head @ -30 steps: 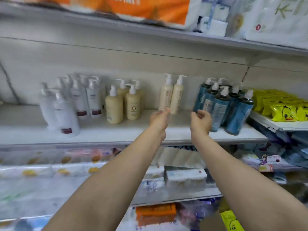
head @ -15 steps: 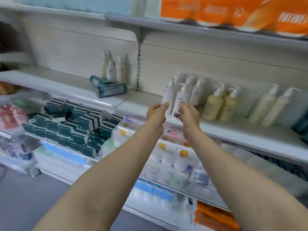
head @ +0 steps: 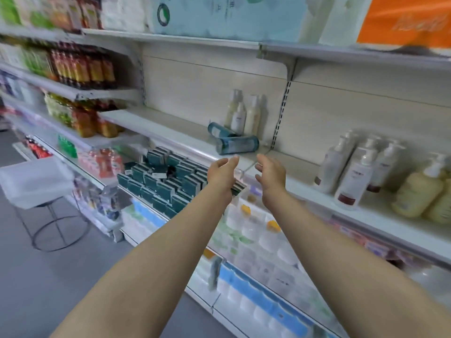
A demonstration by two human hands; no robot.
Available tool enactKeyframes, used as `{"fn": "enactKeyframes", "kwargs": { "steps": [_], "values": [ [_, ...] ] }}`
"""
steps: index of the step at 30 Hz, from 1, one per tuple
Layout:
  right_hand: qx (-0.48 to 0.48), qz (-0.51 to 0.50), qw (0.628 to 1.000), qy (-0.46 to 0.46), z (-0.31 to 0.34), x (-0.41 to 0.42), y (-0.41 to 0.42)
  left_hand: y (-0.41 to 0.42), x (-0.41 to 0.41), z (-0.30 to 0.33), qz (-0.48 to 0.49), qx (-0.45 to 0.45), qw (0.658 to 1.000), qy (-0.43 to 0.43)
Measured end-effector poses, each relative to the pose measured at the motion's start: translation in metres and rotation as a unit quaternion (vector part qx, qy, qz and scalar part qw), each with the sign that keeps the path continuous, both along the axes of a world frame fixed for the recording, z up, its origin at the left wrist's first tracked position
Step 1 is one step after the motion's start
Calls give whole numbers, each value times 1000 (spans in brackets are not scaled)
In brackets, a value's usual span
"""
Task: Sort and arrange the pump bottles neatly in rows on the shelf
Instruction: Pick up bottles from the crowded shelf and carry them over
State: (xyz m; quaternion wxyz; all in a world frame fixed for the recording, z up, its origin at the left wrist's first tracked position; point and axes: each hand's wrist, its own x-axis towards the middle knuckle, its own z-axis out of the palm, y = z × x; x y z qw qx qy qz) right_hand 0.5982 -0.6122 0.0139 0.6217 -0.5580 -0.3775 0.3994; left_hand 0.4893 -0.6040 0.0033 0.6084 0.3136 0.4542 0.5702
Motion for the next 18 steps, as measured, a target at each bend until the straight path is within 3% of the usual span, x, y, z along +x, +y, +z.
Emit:
{"fn": "enactKeyframes", "kwargs": {
  "steps": [7,18],
  "values": [
    [-16,33,999,10,-13,-30,90,77,-29,2,31,-5,999,14],
    [-120,-45,991,26,-4,-18,201,193,-32,14,28,-20,997,74]
  ]
}}
